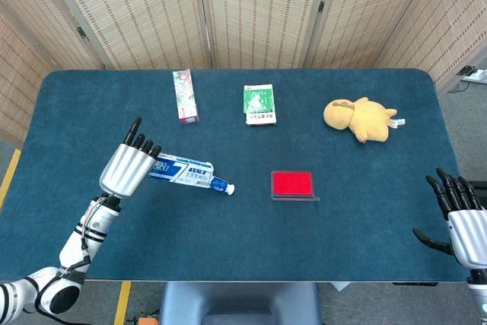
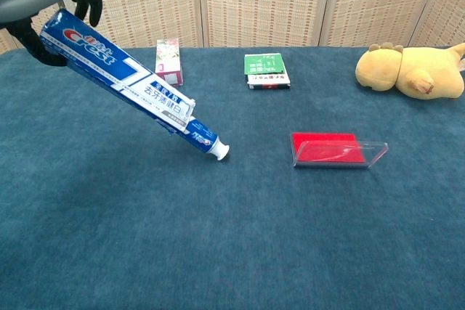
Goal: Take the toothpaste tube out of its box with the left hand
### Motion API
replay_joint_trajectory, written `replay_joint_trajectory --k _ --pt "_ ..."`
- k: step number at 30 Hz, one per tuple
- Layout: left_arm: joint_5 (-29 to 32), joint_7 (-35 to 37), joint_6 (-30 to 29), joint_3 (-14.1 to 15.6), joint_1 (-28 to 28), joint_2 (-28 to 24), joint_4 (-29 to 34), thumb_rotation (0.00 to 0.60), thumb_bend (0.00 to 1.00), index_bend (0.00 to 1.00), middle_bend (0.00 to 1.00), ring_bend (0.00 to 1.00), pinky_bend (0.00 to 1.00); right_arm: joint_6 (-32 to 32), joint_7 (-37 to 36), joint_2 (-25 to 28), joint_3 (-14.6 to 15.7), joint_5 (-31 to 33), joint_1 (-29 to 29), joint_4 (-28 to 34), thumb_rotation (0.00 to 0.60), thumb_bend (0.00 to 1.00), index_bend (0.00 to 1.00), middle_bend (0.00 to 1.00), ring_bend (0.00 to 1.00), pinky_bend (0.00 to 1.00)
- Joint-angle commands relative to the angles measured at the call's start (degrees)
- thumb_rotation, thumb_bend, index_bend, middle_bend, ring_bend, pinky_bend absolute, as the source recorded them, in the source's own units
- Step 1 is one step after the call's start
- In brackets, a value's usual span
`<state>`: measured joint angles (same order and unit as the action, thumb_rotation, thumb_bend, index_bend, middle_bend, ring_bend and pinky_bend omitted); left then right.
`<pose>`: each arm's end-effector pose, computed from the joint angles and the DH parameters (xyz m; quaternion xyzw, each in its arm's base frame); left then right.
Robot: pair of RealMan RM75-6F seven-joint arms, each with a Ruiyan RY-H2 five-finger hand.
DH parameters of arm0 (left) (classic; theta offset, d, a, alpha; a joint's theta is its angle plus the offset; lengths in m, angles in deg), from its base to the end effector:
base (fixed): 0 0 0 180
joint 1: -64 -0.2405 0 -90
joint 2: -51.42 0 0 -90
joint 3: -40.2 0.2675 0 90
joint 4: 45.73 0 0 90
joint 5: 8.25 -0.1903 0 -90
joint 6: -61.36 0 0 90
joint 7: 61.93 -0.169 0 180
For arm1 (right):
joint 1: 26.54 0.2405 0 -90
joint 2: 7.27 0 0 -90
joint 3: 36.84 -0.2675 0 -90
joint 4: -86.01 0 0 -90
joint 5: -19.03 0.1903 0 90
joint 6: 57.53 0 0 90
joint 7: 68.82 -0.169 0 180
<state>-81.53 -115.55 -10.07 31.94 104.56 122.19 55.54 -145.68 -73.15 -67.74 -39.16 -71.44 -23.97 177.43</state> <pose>-0.1242 0.3531 0.1165 -0.7575 -0.0406 -0.3036 0.5765 -0.3121 -0.1909 0.2051 0.6022 -0.3686 0.4034 0.5820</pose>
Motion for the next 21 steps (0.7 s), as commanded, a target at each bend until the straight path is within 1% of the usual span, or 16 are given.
replay_joint_trajectory --k 1,7,12,17,21 --pt "-1.5 -2.7 -0.3 -0.6 0.7 -2.2 0.7 0.600 0.12 0.43 0.52 0.34 0.09 0.0 0.0 0.0 0.0 0.0 0.0 0.0 0.600 0.21 0.00 0.00 0.00 0.00" --pt "-3.9 -3.8 0.0 -1.7 1.4 -7.4 0.3 0.600 0.12 0.43 0.52 0.34 0.09 -0.6 0.0 0.0 0.0 -0.1 -0.3 0.1 0.600 0.21 0.00 0.00 0.00 0.00" --pt "-6.6 -2.4 0.5 -1.5 1.3 -11.4 -1.0 0.600 0.11 0.43 0.52 0.34 0.10 -0.3 0.6 -0.2 -0.1 0.1 -0.2 0.2 0.600 0.21 0.00 0.00 0.00 0.00" --pt "-7.8 -1.5 -0.5 -1.6 0.3 -13.4 0.4 0.600 0.11 0.43 0.52 0.34 0.10 0.7 1.9 -0.5 -0.1 0.4 0.3 0.5 0.600 0.21 0.00 0.00 0.00 0.00" --pt "-9.6 -1.0 -0.8 -1.1 -0.2 -13.8 0.1 0.600 0.11 0.43 0.52 0.34 0.10 0.7 2.6 -0.7 0.0 0.2 0.4 0.8 0.600 0.21 0.00 0.00 0.00 0.00"
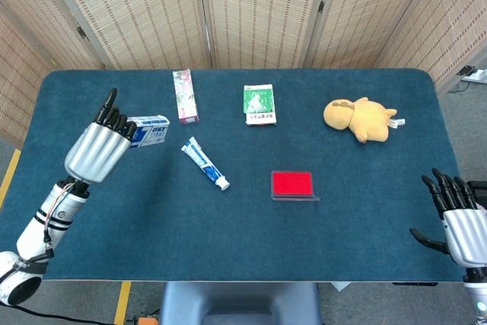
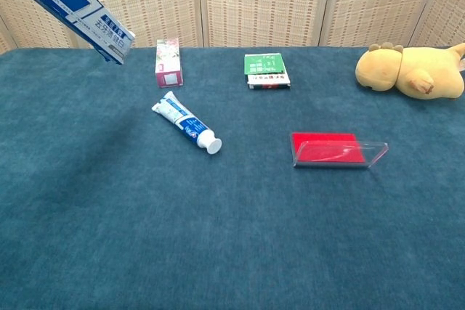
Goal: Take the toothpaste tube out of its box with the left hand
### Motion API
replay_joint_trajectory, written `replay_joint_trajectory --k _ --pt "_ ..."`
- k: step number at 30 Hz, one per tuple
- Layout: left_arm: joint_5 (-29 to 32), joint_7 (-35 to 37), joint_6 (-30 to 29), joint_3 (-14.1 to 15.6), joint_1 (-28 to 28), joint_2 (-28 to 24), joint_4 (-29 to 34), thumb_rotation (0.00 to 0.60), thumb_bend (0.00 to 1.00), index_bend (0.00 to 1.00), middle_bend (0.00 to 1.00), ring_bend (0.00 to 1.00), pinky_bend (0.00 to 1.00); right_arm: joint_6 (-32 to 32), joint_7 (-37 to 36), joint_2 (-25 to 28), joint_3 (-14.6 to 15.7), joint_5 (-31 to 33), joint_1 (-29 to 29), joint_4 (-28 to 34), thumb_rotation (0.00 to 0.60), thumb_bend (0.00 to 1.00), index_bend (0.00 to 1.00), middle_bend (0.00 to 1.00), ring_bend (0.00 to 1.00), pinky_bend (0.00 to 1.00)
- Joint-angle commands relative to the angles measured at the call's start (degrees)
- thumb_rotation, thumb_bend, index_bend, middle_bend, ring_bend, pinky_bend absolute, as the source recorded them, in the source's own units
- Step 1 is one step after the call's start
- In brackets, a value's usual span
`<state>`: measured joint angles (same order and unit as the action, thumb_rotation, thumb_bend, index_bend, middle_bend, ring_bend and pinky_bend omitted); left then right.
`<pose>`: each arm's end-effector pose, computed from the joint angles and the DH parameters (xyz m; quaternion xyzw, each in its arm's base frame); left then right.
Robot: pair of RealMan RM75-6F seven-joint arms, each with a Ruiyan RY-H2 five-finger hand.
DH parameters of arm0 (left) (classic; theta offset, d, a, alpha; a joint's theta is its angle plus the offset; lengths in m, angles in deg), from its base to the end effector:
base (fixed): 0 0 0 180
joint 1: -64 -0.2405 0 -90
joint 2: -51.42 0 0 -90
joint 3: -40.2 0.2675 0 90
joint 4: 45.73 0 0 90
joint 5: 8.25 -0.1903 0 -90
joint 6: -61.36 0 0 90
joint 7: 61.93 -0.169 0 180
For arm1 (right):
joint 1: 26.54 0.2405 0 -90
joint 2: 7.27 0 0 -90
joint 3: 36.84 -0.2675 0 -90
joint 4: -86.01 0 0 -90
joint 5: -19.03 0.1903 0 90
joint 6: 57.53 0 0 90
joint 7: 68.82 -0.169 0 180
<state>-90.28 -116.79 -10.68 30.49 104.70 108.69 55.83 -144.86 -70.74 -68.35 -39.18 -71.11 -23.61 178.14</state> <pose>-0.1114 0.3566 0.1926 -0.7341 0.1106 -0.2693 0.6135 -0.3102 -0.1929 0.1989 0.6078 -0.3662 0.3946 0.5838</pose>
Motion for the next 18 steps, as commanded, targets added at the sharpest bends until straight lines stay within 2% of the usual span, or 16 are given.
replay_joint_trajectory --k 1,5,8,14,18 --pt "-1.2 0.4 -0.2 0.5 -0.5 -0.3 -0.2 0.600 0.11 0.43 0.52 0.34 0.09 -0.1 0.3 -0.1 0.1 -0.2 0.0 0.1 0.600 0.21 0.00 0.00 0.00 0.00" --pt "-2.7 2.6 -1.2 1.2 -1.9 -0.7 0.4 0.600 0.11 0.43 0.52 0.34 0.09 -0.2 0.6 -0.2 0.0 -0.1 0.0 0.1 0.600 0.21 0.00 0.00 0.00 0.00" --pt "-3.2 8.7 -2.2 1.7 -3.3 -0.2 1.5 0.600 0.11 0.42 0.52 0.34 0.09 0.2 0.8 -0.3 0.0 0.0 0.1 0.1 0.600 0.21 0.00 0.00 0.00 0.00" --pt "0.0 30.4 -1.1 0.8 -4.9 2.1 0.6 0.600 0.11 0.43 0.52 0.34 0.09 0.6 0.9 -0.3 0.4 -0.6 0.4 0.4 0.600 0.21 0.00 0.00 0.00 0.00" --pt "9.5 51.7 6.4 -1.6 -4.9 3.7 0.2 0.600 0.11 0.44 0.52 0.34 0.09 0.7 0.6 -0.2 0.3 -0.4 0.5 0.3 0.600 0.21 0.00 0.00 0.00 0.00"
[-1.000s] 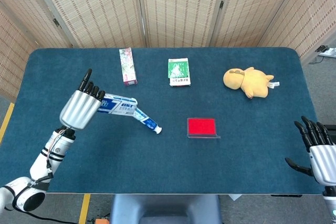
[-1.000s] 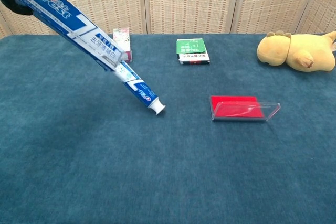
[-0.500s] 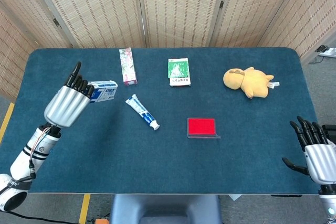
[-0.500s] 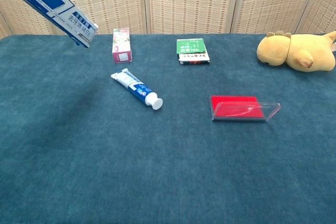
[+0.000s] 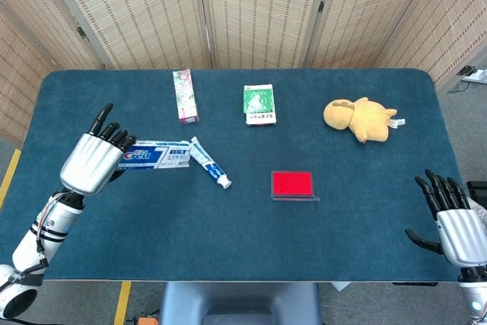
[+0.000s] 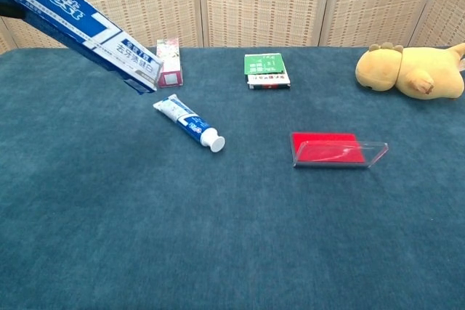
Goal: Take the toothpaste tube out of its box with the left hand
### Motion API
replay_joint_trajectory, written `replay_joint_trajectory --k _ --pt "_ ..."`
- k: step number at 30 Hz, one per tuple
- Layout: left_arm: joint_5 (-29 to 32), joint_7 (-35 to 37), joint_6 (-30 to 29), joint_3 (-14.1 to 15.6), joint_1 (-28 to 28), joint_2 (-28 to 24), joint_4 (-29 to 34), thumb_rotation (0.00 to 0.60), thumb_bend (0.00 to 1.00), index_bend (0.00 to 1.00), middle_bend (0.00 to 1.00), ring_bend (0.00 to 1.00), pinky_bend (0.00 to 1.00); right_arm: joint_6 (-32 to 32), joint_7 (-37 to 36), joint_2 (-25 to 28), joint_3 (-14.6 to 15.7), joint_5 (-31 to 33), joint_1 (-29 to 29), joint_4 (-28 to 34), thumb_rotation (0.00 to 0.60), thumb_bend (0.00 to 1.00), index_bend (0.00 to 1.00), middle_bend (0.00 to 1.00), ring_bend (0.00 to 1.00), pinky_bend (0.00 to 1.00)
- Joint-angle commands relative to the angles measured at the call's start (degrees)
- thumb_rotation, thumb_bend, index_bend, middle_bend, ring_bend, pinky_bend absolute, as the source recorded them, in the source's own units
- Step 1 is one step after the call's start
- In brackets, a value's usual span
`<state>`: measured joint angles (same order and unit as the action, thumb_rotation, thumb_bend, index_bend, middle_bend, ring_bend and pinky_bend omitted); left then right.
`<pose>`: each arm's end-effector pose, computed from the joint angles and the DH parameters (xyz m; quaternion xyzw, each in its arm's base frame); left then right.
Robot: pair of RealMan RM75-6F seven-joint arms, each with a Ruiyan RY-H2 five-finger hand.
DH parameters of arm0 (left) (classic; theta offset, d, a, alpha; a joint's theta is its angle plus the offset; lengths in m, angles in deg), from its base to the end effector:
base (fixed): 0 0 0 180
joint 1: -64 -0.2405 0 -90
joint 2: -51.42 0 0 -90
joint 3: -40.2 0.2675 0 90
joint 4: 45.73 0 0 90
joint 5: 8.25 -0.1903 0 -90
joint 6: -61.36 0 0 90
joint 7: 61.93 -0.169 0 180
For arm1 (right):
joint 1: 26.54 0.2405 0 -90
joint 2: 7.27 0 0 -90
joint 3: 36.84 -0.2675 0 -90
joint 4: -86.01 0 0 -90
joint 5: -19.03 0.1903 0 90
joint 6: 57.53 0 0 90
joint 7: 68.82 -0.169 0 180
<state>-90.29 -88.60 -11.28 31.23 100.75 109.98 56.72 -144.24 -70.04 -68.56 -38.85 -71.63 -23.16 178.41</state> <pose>-0.1341 0.3438 0.1834 -0.7369 -0.1096 -0.4008 0.5332 -0.3077 -0.1941 0.1942 0.6158 -0.3656 0.3921 0.5774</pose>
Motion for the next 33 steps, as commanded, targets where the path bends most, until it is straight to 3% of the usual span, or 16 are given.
replay_joint_trajectory --k 1,5,9,12,14,17,21,25,29,31,33 --pt "10.9 27.3 8.8 -2.6 -0.9 2.7 -1.3 0.600 0.11 0.44 0.52 0.33 0.09 0.0 -0.1 0.1 0.0 0.0 0.0 0.0 0.600 0.21 0.00 0.00 0.00 0.00" --pt "11.5 36.8 12.6 -2.0 -0.9 7.7 -7.2 0.600 0.12 0.44 0.52 0.33 0.10 -0.3 0.0 0.0 0.0 -0.2 -0.1 -0.1 0.600 0.21 0.00 0.00 0.00 0.00" --pt "10.3 38.7 9.7 -1.1 -1.8 17.3 -14.5 0.600 0.12 0.47 0.53 0.34 0.14 0.1 0.5 -0.2 0.1 -0.2 0.2 -0.1 0.600 0.21 0.00 0.00 0.00 0.00" --pt "10.7 38.6 10.8 -0.3 -1.6 21.7 -17.5 0.600 0.12 0.45 0.52 0.32 0.13 0.4 0.8 -0.2 0.3 -0.4 0.3 0.0 0.600 0.21 0.00 0.00 0.00 0.00" --pt "11.9 33.4 14.0 1.3 -0.6 22.5 -18.9 0.600 0.11 0.35 0.42 0.25 0.10 0.2 0.6 -0.2 0.3 -0.6 0.3 0.0 0.600 0.21 0.00 0.00 0.00 0.00" --pt "13.7 21.6 14.3 2.5 0.5 23.4 -20.3 0.600 0.10 0.02 0.02 0.01 0.01 -0.3 -0.3 0.0 0.3 -0.9 0.2 -0.4 0.600 0.21 0.00 0.00 0.00 0.00" --pt "17.2 9.0 12.3 2.1 1.0 22.0 -16.2 0.600 0.10 0.00 0.00 0.00 0.00 -1.0 -1.2 0.2 0.4 -1.2 -0.2 -0.7 0.600 0.21 0.00 0.00 0.00 0.00" --pt "19.5 4.9 11.1 1.1 0.7 18.4 -11.1 0.600 0.10 0.00 0.00 0.00 0.00 -1.3 -1.3 0.3 0.4 -1.2 -0.3 -0.8 0.600 0.21 0.00 0.00 0.00 0.00" --pt "20.5 1.7 10.1 2.0 -0.5 13.1 -6.4 0.600 0.10 0.00 0.00 0.00 0.00 -1.8 -1.2 0.3 0.4 -1.3 -0.6 -0.7 0.600 0.21 0.00 0.00 0.00 0.00" --pt "19.9 4.6 11.4 2.9 -1.7 9.9 -4.1 0.600 0.10 0.00 0.00 0.00 0.00 -1.9 -1.0 0.2 0.3 -1.0 -0.6 -0.6 0.600 0.21 0.00 0.00 0.00 0.00" --pt "17.1 13.0 12.4 3.3 -3.6 7.2 -3.8 0.600 0.11 0.00 0.00 0.00 0.00 -1.9 -0.6 0.1 0.3 -1.0 -0.7 -0.5 0.600 0.21 0.00 0.00 0.00 0.00"
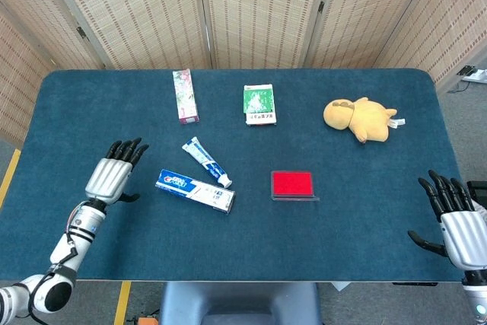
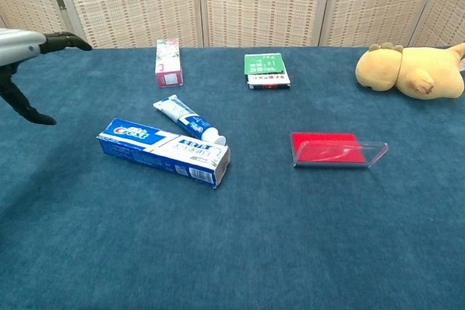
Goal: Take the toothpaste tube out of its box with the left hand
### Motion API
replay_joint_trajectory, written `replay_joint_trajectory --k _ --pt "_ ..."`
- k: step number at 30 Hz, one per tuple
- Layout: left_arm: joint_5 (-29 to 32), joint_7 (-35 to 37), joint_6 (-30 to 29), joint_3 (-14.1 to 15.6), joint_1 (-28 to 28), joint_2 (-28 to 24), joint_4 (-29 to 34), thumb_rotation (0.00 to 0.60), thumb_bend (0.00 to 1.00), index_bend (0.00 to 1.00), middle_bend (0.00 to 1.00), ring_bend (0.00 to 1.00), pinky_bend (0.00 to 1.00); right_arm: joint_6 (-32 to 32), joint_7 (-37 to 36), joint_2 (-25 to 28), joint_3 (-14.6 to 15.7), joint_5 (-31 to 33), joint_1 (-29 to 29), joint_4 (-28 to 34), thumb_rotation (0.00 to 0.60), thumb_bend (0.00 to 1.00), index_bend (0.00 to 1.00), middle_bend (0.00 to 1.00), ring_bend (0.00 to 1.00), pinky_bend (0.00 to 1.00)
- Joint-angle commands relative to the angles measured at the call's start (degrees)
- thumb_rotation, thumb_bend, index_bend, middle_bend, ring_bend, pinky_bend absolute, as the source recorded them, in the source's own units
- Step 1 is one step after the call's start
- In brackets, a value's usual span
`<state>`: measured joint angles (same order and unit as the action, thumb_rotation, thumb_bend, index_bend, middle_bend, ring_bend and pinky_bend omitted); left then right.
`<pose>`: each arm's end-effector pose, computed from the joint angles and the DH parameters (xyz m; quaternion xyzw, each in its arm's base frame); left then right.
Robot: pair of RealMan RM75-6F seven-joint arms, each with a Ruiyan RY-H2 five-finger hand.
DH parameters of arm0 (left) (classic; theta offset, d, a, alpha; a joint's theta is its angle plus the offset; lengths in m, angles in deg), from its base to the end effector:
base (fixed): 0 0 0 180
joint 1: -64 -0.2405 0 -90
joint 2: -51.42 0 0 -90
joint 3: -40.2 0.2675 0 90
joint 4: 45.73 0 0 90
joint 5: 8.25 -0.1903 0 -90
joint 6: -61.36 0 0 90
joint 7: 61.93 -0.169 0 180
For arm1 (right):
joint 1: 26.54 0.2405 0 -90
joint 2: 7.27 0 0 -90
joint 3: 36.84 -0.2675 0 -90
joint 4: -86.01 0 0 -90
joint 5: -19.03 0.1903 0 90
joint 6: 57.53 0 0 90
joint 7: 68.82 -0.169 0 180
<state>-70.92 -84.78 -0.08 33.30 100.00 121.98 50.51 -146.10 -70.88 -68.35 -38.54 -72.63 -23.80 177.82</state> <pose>-0.2065 0.3530 0.0980 -0.7214 -0.3468 -0.3211 0.5061 -0.3073 -0.1895 0.1989 0.6136 -0.3580 0.4001 0.5789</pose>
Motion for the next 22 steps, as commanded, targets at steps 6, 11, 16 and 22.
replay_joint_trajectory --k 6,11,16,22 --pt "-16.9 18.3 -10.5 7.2 -11.9 -5.6 -6.0 0.600 0.12 0.00 0.00 0.00 0.00 -0.1 2.6 -0.8 -0.1 0.0 -0.1 0.4 0.600 0.21 0.00 0.00 0.00 0.00" --pt "-26.0 26.6 -23.4 11.3 -20.1 -1.9 -14.6 0.600 0.12 0.00 0.00 0.00 0.00 0.0 6.9 -2.3 -0.4 0.4 0.0 1.0 0.600 0.21 0.00 0.00 0.00 0.00" --pt "-26.3 27.9 -26.1 11.2 -22.9 -0.2 -19.5 0.600 0.12 0.00 0.00 0.00 0.00 1.0 11.0 -3.8 -0.8 1.7 0.4 1.5 0.600 0.21 0.00 0.00 0.00 0.00" --pt "-27.6 31.7 -26.3 10.7 -23.2 -2.0 -18.3 0.600 0.12 0.00 0.00 0.00 0.00 3.0 14.3 -5.1 -1.1 3.0 1.3 1.8 0.600 0.21 0.00 0.00 0.00 0.00"
